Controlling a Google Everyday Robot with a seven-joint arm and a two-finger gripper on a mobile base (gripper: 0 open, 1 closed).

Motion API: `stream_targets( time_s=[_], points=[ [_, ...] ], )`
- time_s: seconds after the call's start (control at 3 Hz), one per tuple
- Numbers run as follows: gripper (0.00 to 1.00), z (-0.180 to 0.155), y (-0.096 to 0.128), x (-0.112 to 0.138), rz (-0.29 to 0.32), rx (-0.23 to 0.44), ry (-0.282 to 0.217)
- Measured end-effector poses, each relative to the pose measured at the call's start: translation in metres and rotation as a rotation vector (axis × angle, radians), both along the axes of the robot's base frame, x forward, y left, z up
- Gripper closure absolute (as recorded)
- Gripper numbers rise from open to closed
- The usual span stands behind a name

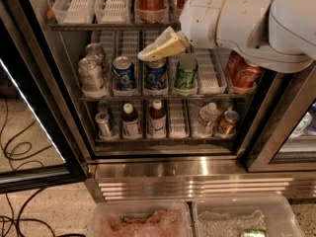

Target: Pick coke can from top shelf of fridge

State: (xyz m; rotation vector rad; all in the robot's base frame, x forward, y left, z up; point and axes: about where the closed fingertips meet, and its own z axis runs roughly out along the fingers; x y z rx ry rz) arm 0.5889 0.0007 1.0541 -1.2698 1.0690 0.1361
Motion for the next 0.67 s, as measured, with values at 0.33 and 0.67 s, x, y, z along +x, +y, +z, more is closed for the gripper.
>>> stream_targets(
  time_s=[0.33, 0.67],
  points=[
    [0.0, 0.0025, 0.0012, 0.0006, 0.001, -0.003, 0.029],
    [0.0, 0.012, 0.0033, 0.0022, 0.01, 0.009, 0.046]
  ],
)
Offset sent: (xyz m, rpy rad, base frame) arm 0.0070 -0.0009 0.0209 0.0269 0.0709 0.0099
